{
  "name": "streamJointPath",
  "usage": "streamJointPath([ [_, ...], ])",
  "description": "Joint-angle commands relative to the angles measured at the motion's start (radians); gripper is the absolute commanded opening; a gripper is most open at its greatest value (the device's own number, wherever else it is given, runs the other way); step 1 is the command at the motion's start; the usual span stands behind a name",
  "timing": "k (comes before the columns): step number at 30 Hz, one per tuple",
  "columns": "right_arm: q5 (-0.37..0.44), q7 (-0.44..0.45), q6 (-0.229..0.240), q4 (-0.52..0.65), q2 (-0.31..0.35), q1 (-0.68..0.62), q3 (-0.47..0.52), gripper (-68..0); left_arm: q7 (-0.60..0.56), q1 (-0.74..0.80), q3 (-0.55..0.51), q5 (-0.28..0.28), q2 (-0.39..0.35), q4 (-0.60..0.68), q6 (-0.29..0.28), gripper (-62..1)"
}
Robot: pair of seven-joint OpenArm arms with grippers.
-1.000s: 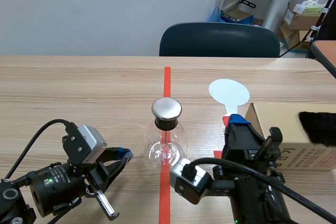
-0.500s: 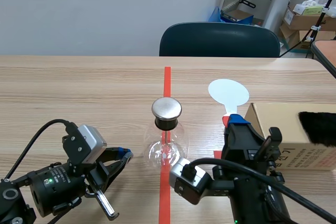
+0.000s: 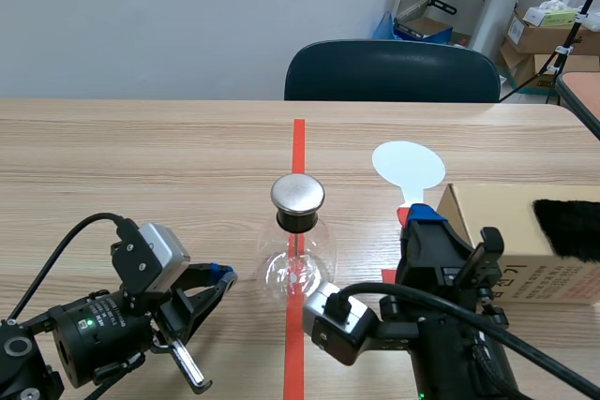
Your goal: Do the electroscope experiment
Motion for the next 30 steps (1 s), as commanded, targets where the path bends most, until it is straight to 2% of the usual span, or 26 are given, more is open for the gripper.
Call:
streamJointPath([
  [1, -0.001, -0.028, -0.058, 0.015, 0.019, 0.001, 0.005, -66.5, -0.027, 0.009, 0.002, -0.01, -0.012, 0.019, -0.001, -56.1],
  [6, -0.001, -0.021, -0.058, 0.049, 0.073, -0.081, 0.041, -66.5, -0.092, 0.033, 0.002, -0.011, -0.042, 0.02, -0.017, -39.9],
  [7, -0.001, -0.021, -0.058, 0.061, 0.088, -0.101, 0.052, -66.4, -0.101, 0.039, 0.002, -0.011, -0.048, 0.02, -0.031, -38.4],
  [9, -0.001, -0.04, -0.058, 0.083, 0.122, -0.128, 0.078, -66.4, -0.116, 0.053, 0.002, -0.023, -0.06, 0.02, -0.053, -38.3],
  [15, 0.013, -0.104, -0.058, 0.129, 0.24, -0.156, 0.167, -65.6, -0.188, 0.121, 0.001, -0.039, -0.126, 0.073, -0.072, -37.9],
  [17, 0.075, -0.104, -0.058, 0.13, 0.275, -0.158, 0.202, -65.6, -0.201, 0.156, 0.001, -0.053, -0.155, 0.119, -0.072, -36.4],
  [21, 0.189, -0.072, -0.058, 0.13, 0.321, -0.157, 0.293, -65.5, -0.202, 0.238, 0.001, -0.116, -0.233, 0.235, -0.072, -35.1],
  [23, 0.253, -0.024, -0.058, 0.13, 0.332, -0.157, 0.343, -65.5, -0.203, 0.28, 0.001, -0.153, -0.28, 0.293, -0.072, -35.1],
  [25, 0.33, 0.073, -0.058, 0.13, 0.323, -0.164, 0.401, -65.5, -0.207, 0.321, 0.001, -0.191, -0.324, 0.35, -0.072, -35.1],
  [27, 0.402, 0.206, -0.058, 0.129, 0.293, -0.169, 0.478, -65.6, -0.208, 0.363, 0.001, -0.224, -0.364, 0.404, -0.071, -35.1],
  [30, 0.476, 0.436, -0.058, 0.117, 0.211, -0.169, 0.616, -65.6, -0.208, 0.419, 0.001, -0.253, -0.415, 0.47, -0.071, -31.9],
])
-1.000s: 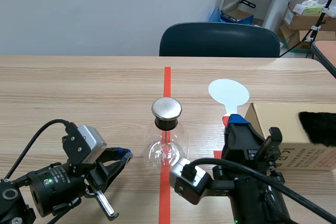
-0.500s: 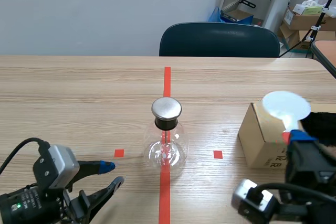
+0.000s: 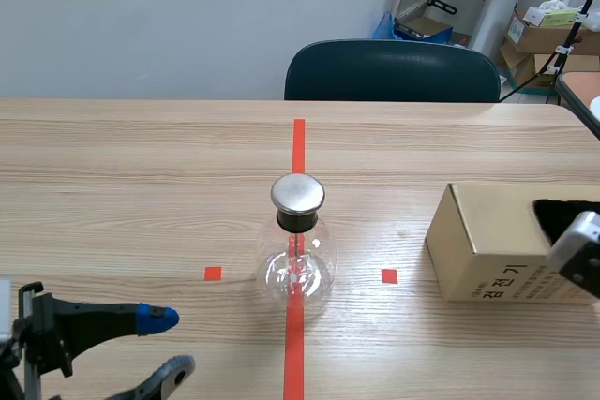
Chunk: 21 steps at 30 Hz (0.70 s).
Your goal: Do the electroscope experiment
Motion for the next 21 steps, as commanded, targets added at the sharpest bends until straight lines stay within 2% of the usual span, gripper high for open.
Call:
streamJointPath([
  [1, 0.018, 0.103, -0.058, -0.008, -0.06, 0.007, 0.064, -65.6, -0.018, 0.026, -0.001, -0.026, -0.013, 0.025, -0.004, -31.1],
  [6, 0.056, 0.518, -0.058, -0.07, -0.235, 0.006, 0.27, -65.6, -0.048, 0.106, -0.001, -0.026, -0.068, 0.09, 0.005, -30.6],
  [10, 0.113, 0.793, -0.058, -0.118, -0.344, 0.007, 0.396, -65.6, -0.06, 0.148, -0.002, -0.026, -0.088, 0.125, 0.077, -30.6],
  [12, 0.128, 0.895, -0.058, -0.154, -0.38, 0.011, 0.442, -65.6, -0.064, 0.16, -0.002, -0.026, -0.093, 0.137, 0.104, -30.6],
  [14, 0.127, 0.945, -0.058, -0.196, -0.401, 0.019, 0.469, -65.6, -0.069, 0.171, -0.002, -0.026, -0.096, 0.144, 0.11, -30.0],
  [19, 0.119, 0.955, -0.058, -0.288, -0.404, 0.05, 0.493, -65.6, -0.081, 0.173, -0.002, -0.026, -0.095, 0.147, 0.113, -14.8],
  [21, 0.104, 0.948, -0.058, -0.32, -0.404, 0.071, 0.505, -65.6, -0.087, 0.173, -0.002, -0.025, -0.095, 0.148, 0.113, -12.7],
])
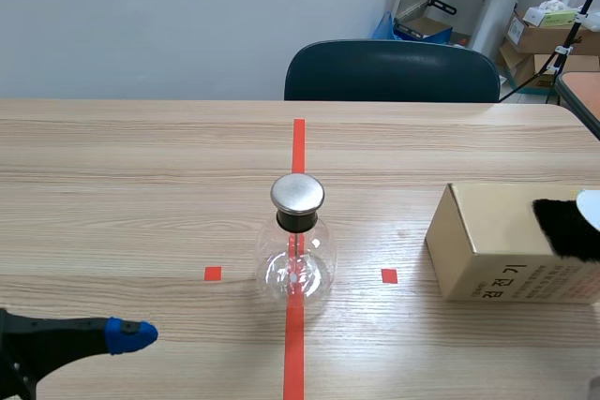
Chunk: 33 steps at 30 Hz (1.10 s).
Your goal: Do the electroscope experiment
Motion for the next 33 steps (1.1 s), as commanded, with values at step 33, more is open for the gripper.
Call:
streamJointPath([
  [33, -0.183, -0.19, -0.058, -0.144, 0.02, 0.077, 0.027, -65.6, -0.079, 0.0, -0.001, 0.095, 0.002, 0.024, -0.074, -12.7],
])
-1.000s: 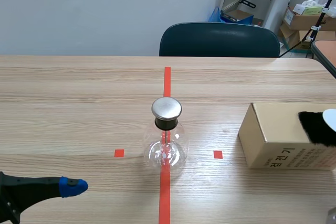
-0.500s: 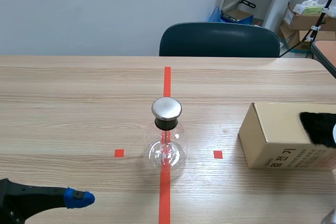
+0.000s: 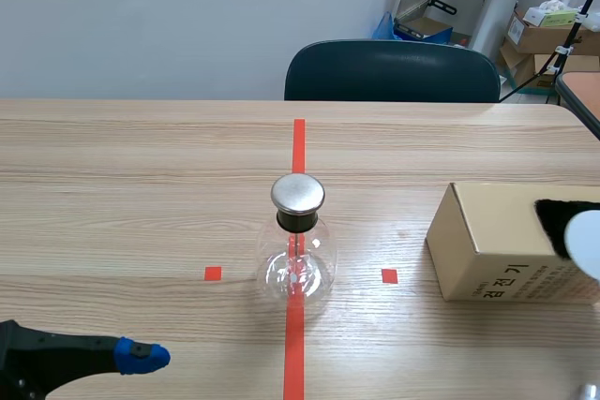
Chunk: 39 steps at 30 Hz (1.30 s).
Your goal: Do the electroscope experiment
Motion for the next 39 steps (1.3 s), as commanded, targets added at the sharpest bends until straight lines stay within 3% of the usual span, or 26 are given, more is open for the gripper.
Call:
streamJointPath([
  [1, 0.008, -0.032, -0.05, 0.01, 0.016, 0.003, 0.008, -65.6, -0.021, 0.002, -0.001, -0.01, 0.002, 0.024, -0.002, -12.7],
  [3, 0.004, 0.004, -0.05, 0.01, 0.019, 0.004, 0.008, -65.6, -0.021, 0.002, -0.001, -0.01, 0.002, 0.024, -0.002, -12.7],
  [8, -0.034, 0.246, -0.05, 0.011, 0.018, 0.004, 0.008, -65.6, -0.021, 0.002, -0.001, -0.01, 0.002, 0.024, -0.002, -12.7],
  [10, -0.033, 0.227, -0.05, 0.011, 0.015, 0.003, 0.008, -65.6, -0.021, 0.002, -0.001, -0.01, 0.002, 0.024, -0.002, -12.7],
  [14, -0.029, 0.001, -0.05, 0.011, 0.016, 0.003, 0.01, -65.6, -0.021, 0.002, -0.001, -0.01, 0.002, 0.024, -0.002, -12.7],
  [16, -0.03, -0.031, -0.05, 0.011, 0.016, 0.004, 0.01, -65.6, -0.021, 0.002, -0.001, -0.01, 0.002, 0.024, -0.002, -12.7],
  [18, -0.04, 0.031, -0.05, 0.011, 0.016, 0.004, 0.009, -65.6, -0.021, 0.002, -0.001, -0.01, 0.002, 0.024, -0.002, -12.7],
  [22, -0.041, 0.249, -0.05, 0.011, 0.016, 0.003, 0.008, -65.6, -0.021, 0.002, -0.001, -0.01, 0.002, 0.024, -0.001, -12.7],
  [24, -0.039, 0.249, -0.05, 0.011, 0.015, 0.001, 0.008, -65.6, -0.021, 0.002, -0.001, -0.01, 0.002, 0.024, -0.001, -12.7],
  [28, -0.033, 0.016, -0.05, 0.011, 0.015, 0.0, 0.019, -65.6, -0.022, 0.002, -0.001, -0.01, 0.002, 0.024, -0.001, -12.7],
  [30, -0.034, -0.044, -0.05, 0.011, 0.016, 0.002, 0.025, -65.6, -0.022, 0.002, -0.001, -0.01, 0.002, 0.024, -0.001, -12.7],
  [32, -0.043, -0.009, -0.05, 0.011, 0.018, 0.003, 0.025, -65.6, -0.021, 0.002, -0.001, -0.01, 0.002, 0.024, -0.001, -12.7],
  [36, -0.056, 0.233, -0.05, 0.011, 0.018, 0.003, 0.025, -65.6, -0.021, 0.002, -0.001, -0.01, 0.002, 0.024, -0.001, -12.7],
  [37, -0.055, 0.262, -0.05, 0.011, 0.018, 0.003, 0.025, -65.6, -0.022, 0.002, -0.001, -0.01, 0.002, 0.024, -0.001, -12.7],
  [39, -0.05, 0.224, -0.05, 0.011, 0.018, 0.003, 0.025, -65.6, -0.022, 0.002, -0.001, -0.01, 0.002, 0.024, -0.001, -12.7],
])
